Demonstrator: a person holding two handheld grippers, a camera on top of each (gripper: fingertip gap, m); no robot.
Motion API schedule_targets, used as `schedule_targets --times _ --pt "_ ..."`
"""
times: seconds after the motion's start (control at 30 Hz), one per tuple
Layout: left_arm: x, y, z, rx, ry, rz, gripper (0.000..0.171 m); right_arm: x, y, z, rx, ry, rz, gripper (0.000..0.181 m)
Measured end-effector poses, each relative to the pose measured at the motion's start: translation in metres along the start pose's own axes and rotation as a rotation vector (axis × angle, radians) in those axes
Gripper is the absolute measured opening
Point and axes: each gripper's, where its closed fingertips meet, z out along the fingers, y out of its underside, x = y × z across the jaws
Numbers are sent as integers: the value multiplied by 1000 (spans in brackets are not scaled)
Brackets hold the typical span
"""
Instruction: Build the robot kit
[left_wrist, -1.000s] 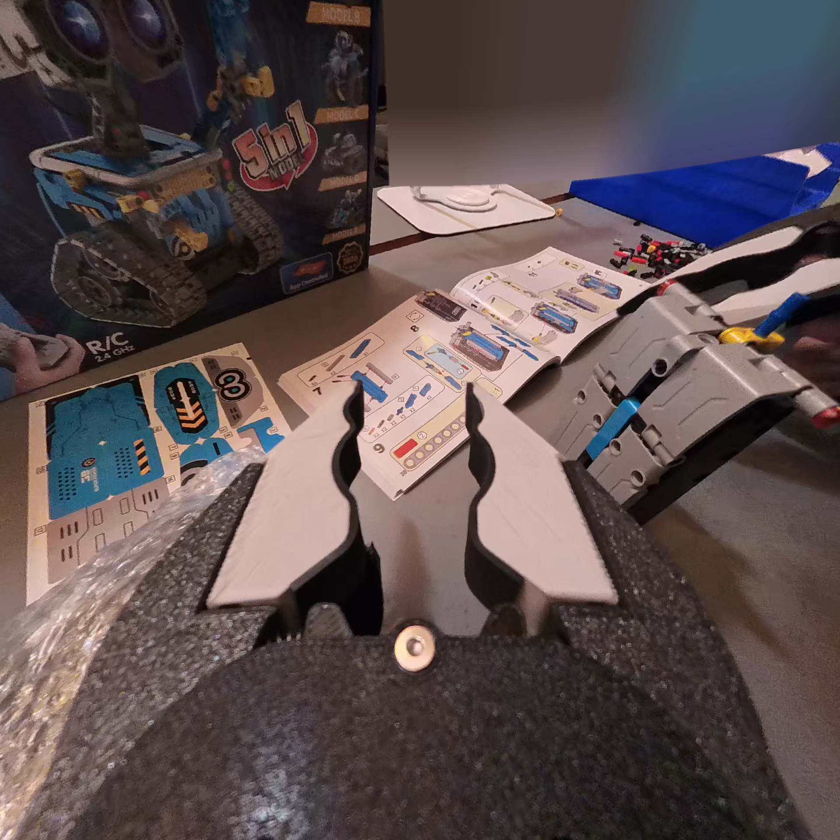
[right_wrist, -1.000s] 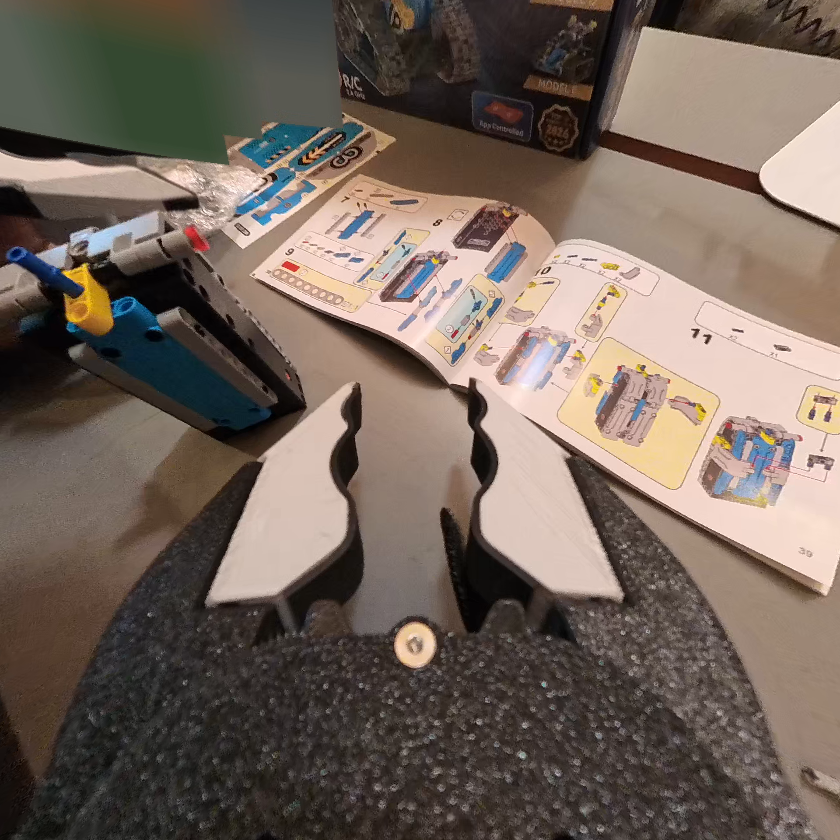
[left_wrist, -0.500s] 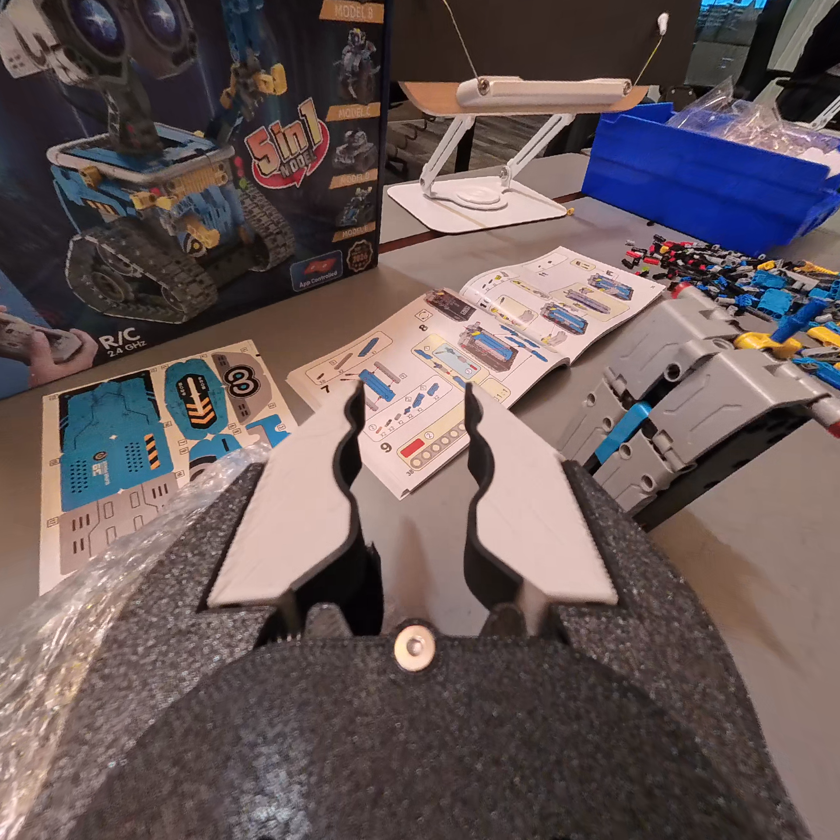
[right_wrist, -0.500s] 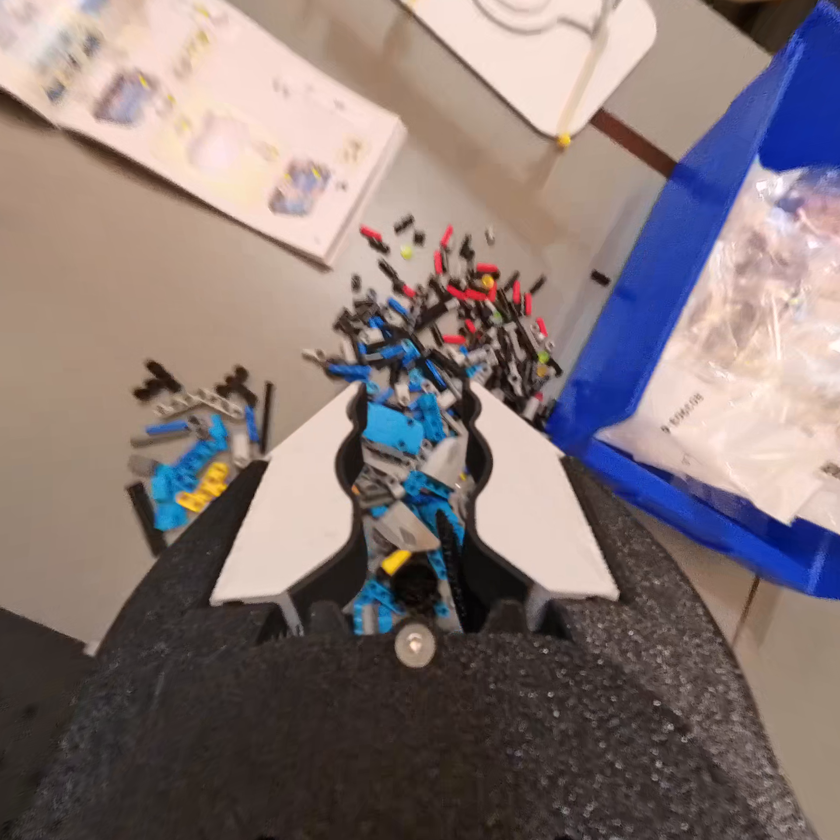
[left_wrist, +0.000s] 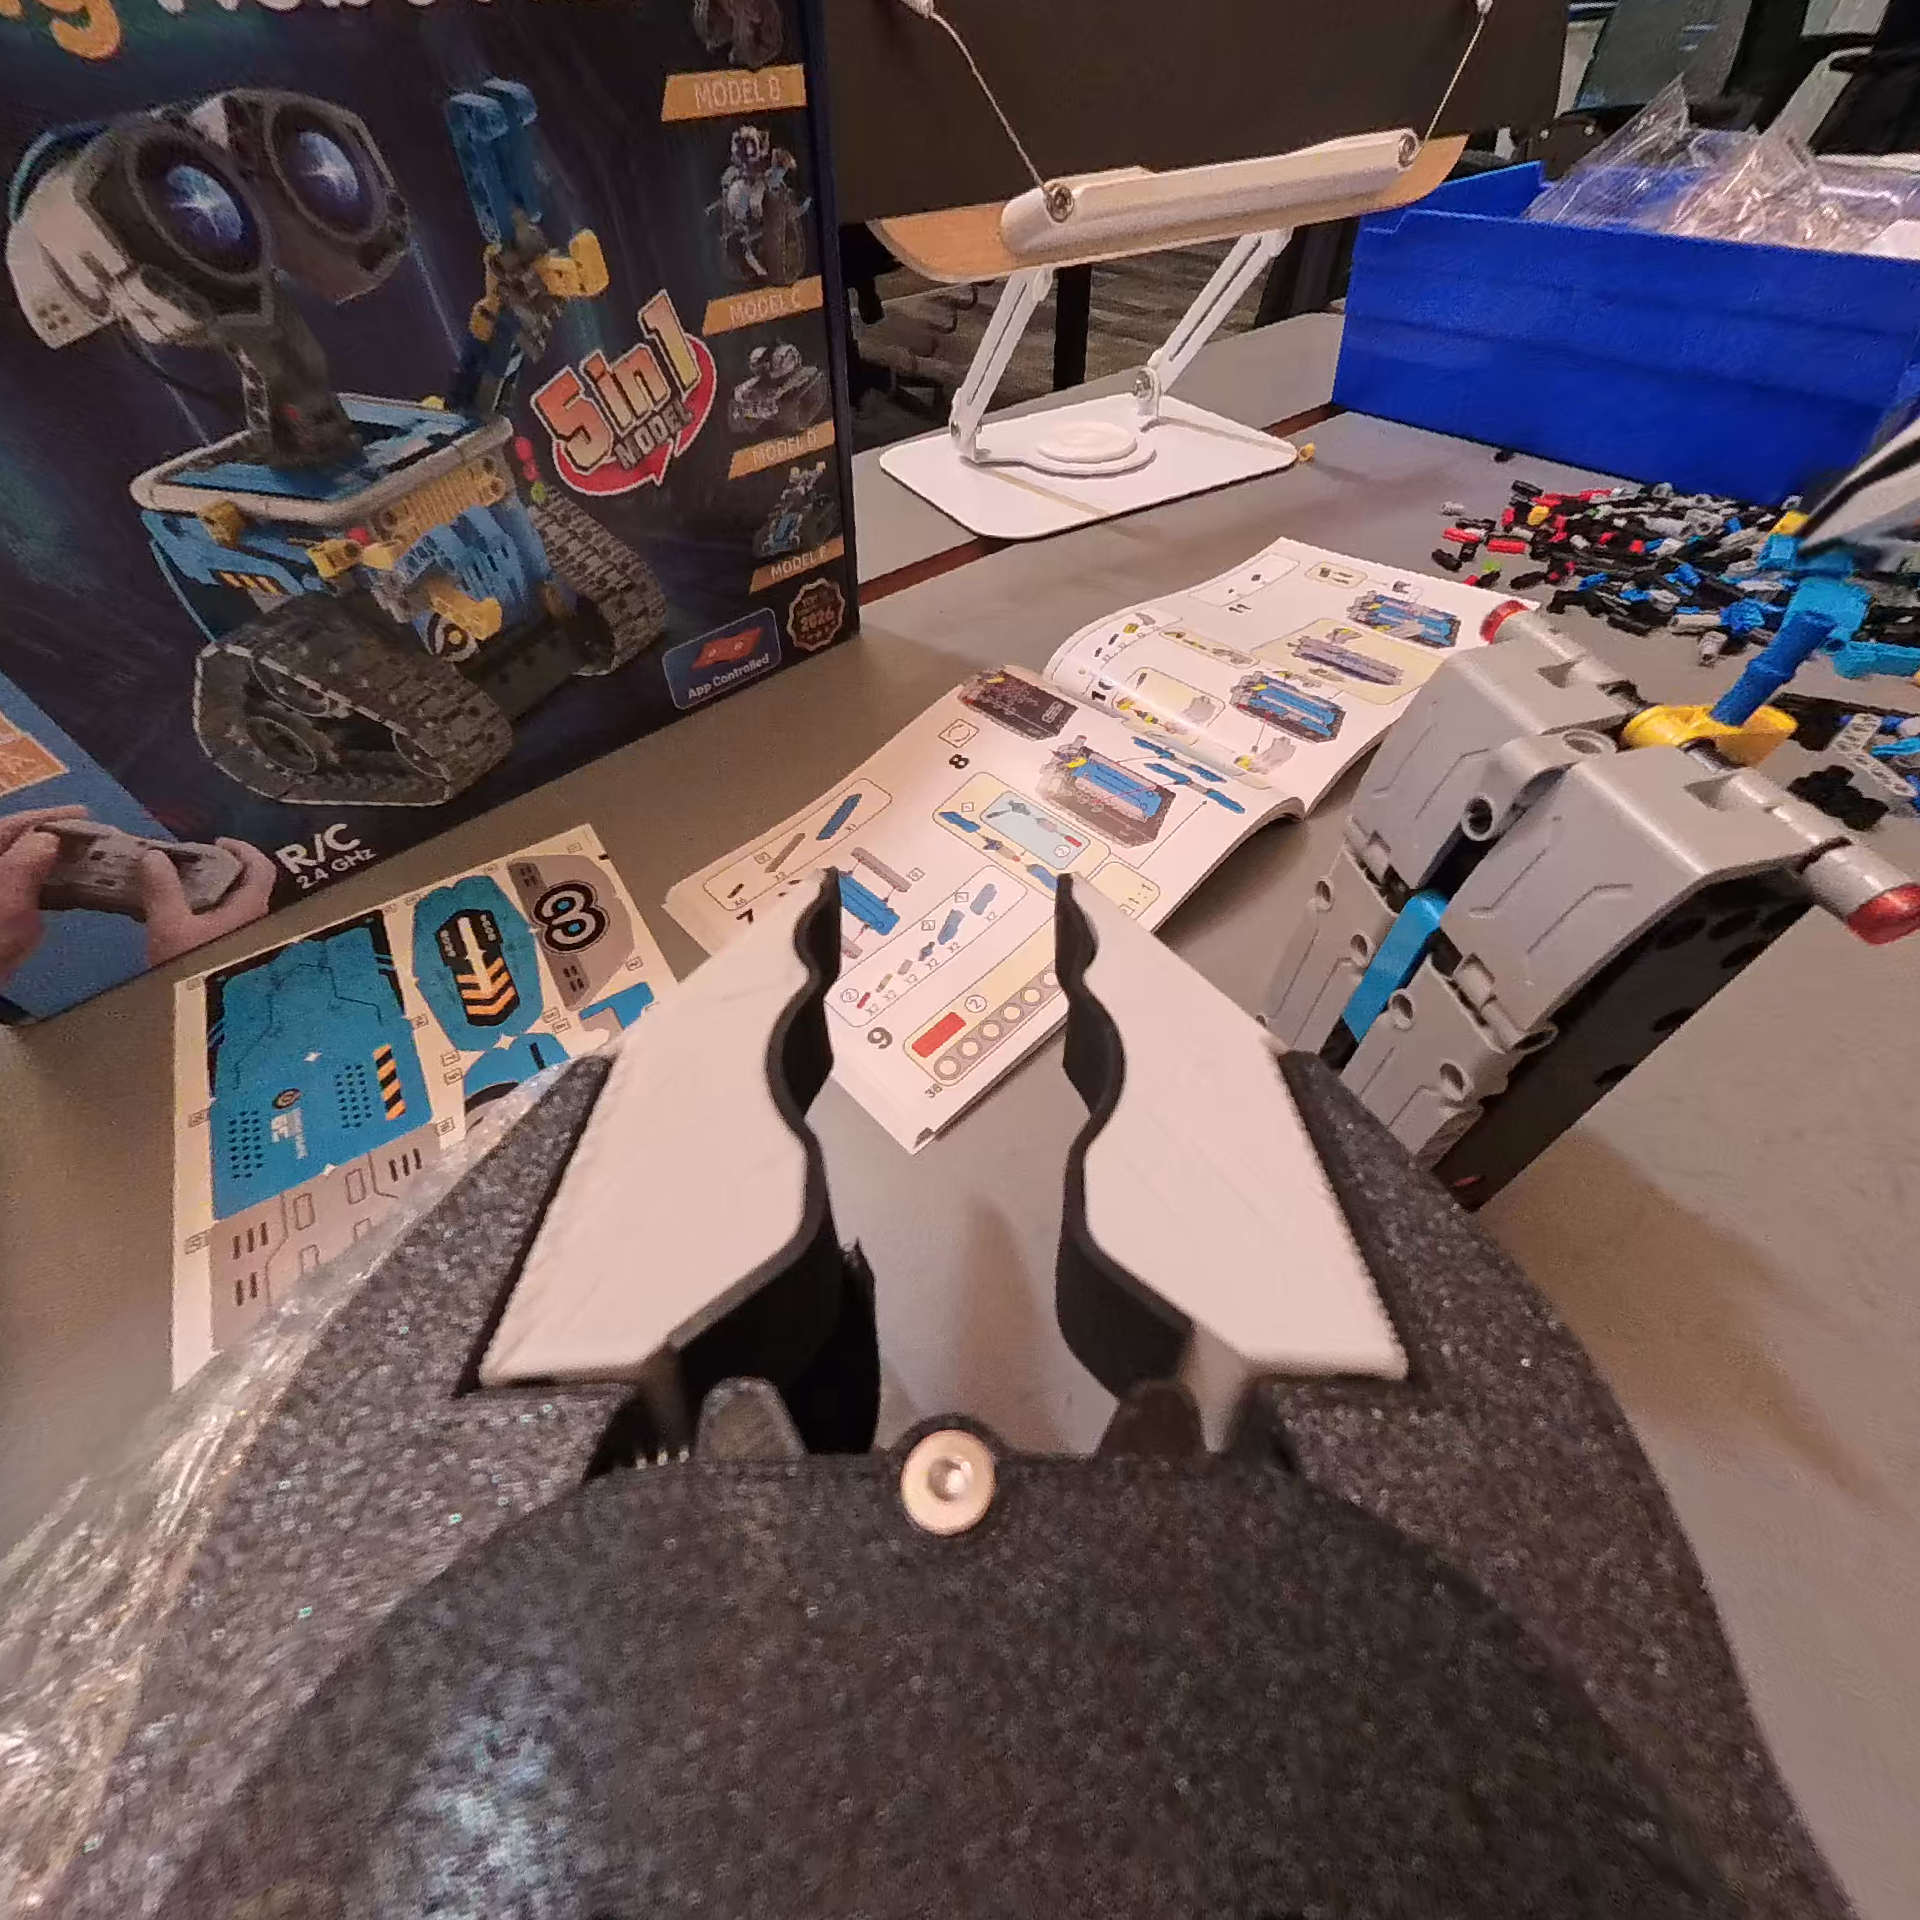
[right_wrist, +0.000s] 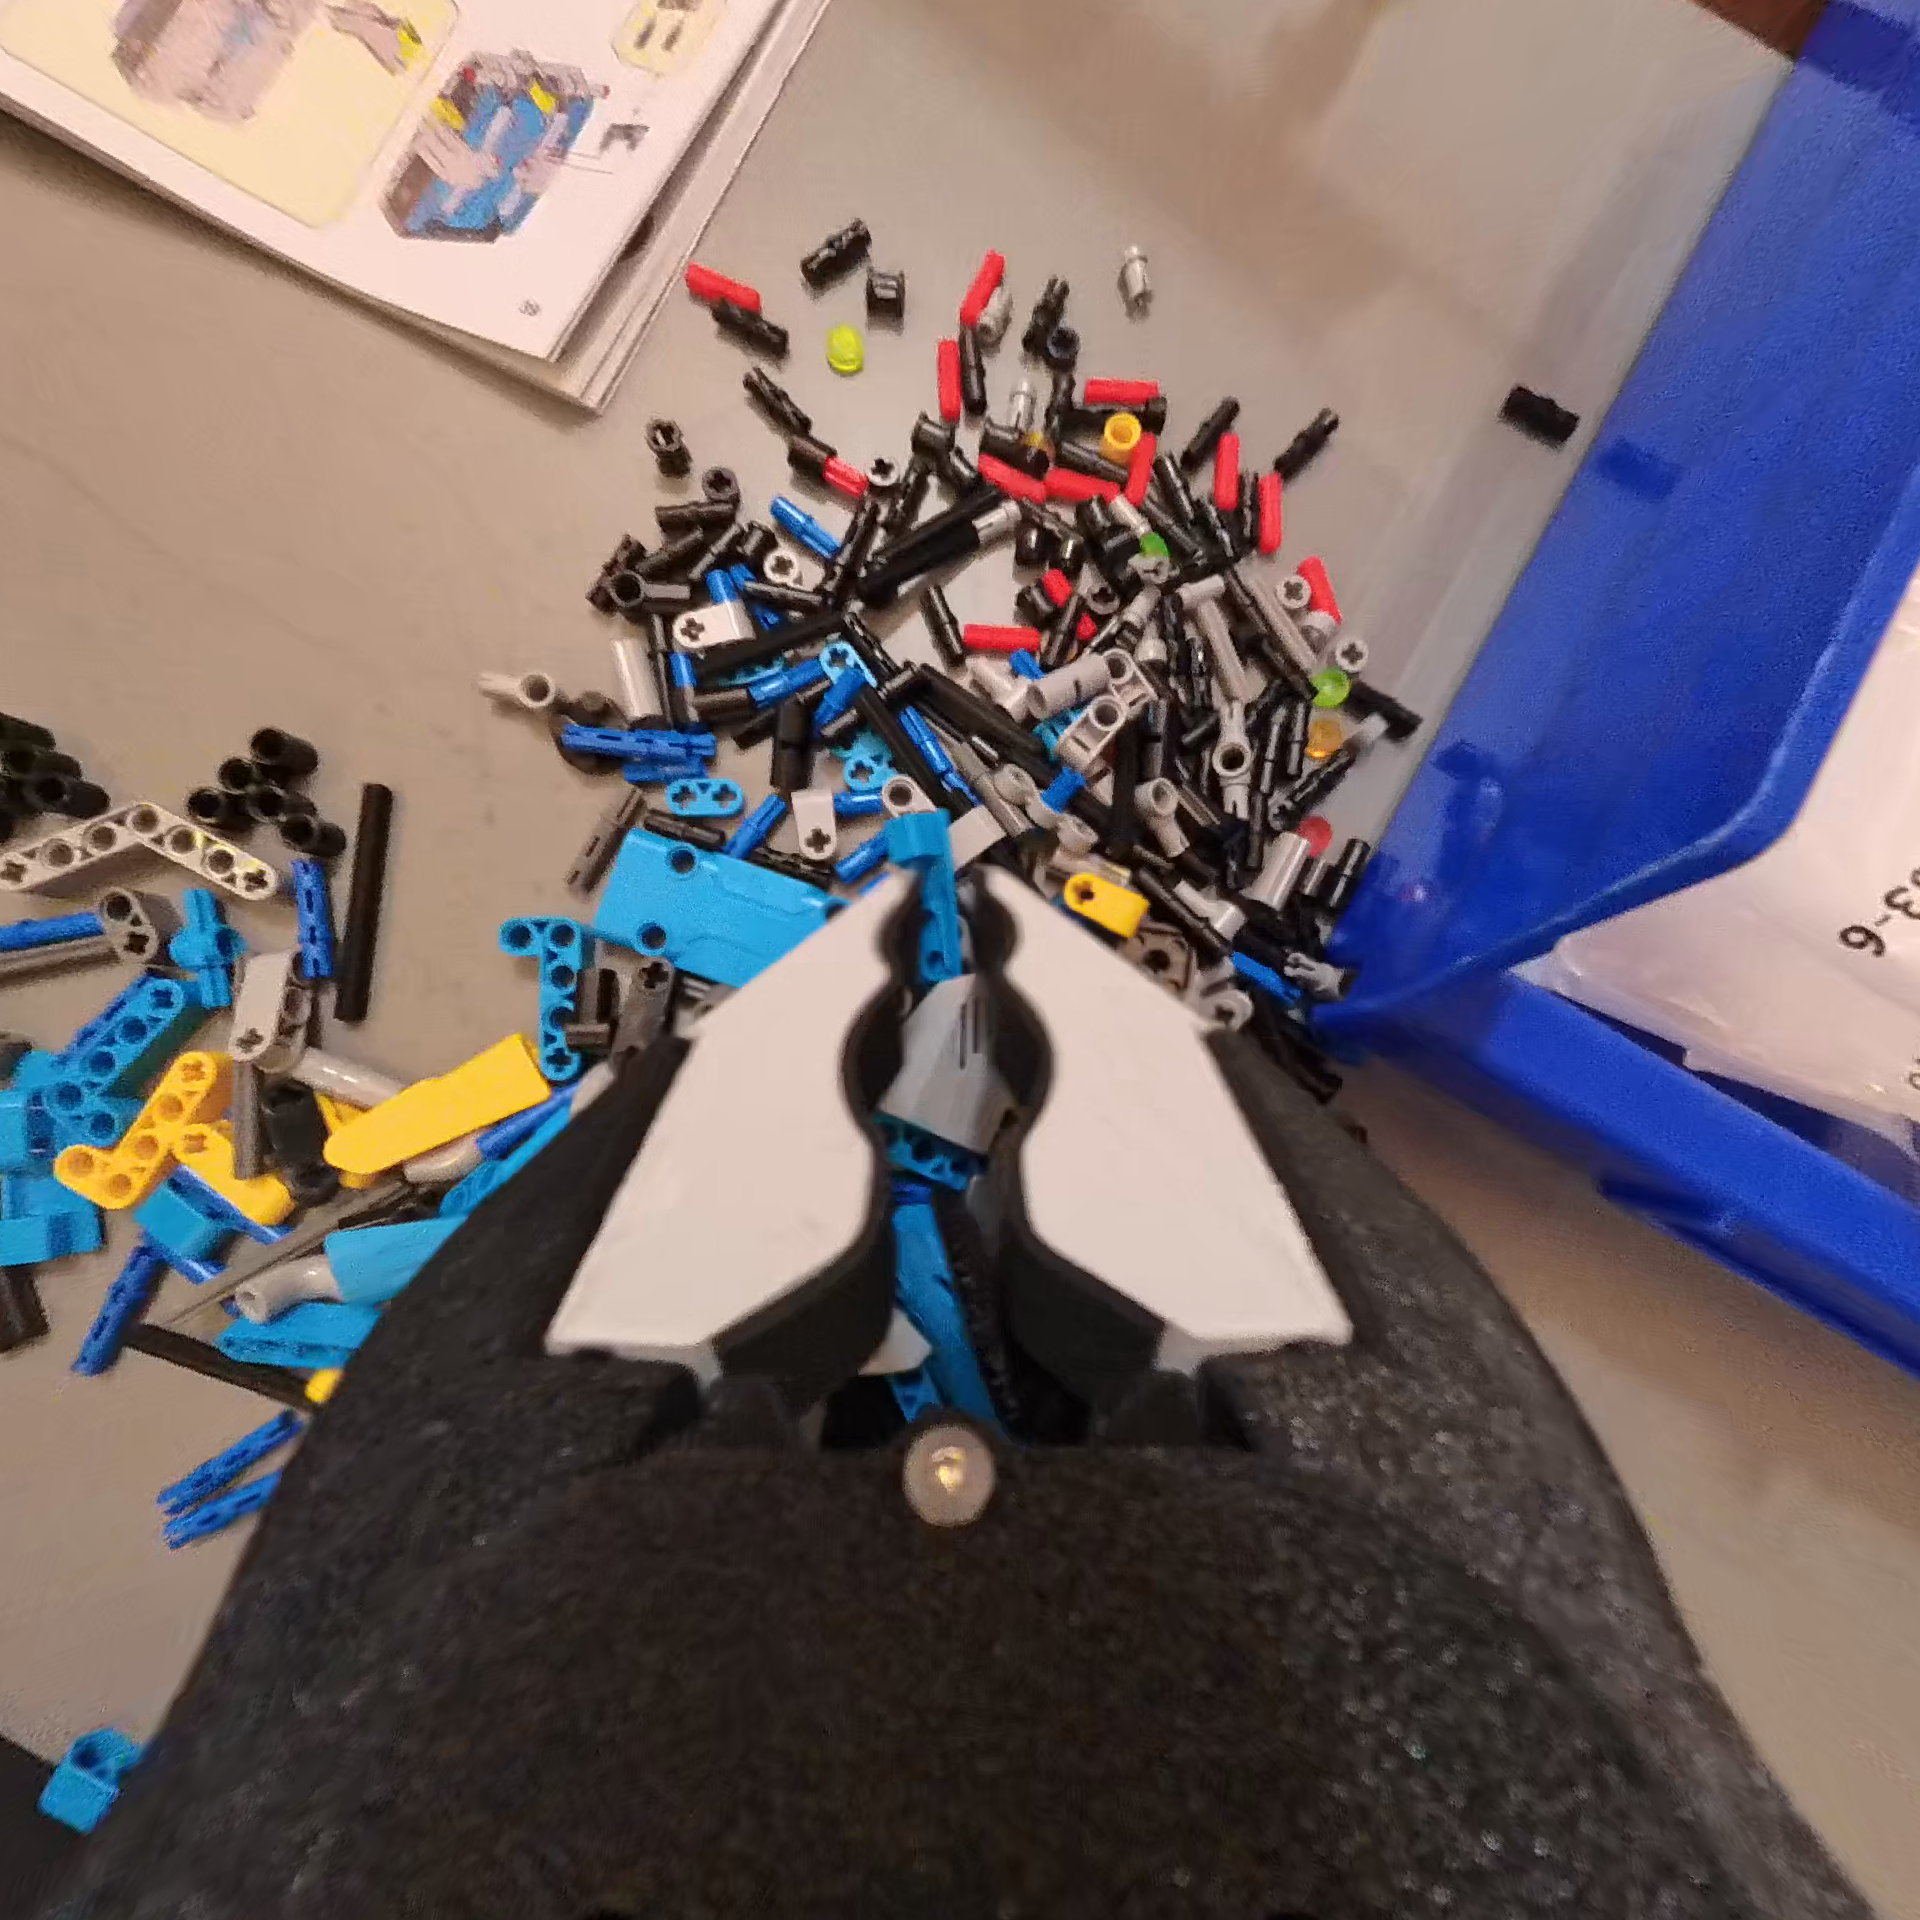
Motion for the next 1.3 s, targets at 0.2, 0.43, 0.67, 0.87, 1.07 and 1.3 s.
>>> schedule_targets --times 0.2,0.43,0.67,0.87,1.07,1.3 --pt "8 -16 -8 59 27 31 36 -20 -30 -23 102 -88 5 1" --pt "54 -88 -54 170 226 -29 35 -88 -93 -76 270 -339 83 1" --pt "213 -51 -91 -192 792 275 35 -239 -74 -56 41 -778 0 1" --pt "245 25 -75 -306 909 357 33 -309 -9 0 -238 -896 -238 2" --pt "235 52 -48 -291 825 331 31 -305 -22 -4 -137 -862 -266 14" --pt "223 49 -43 -230 742 321 30 -277 -16 -49 67 -653 -205 23"
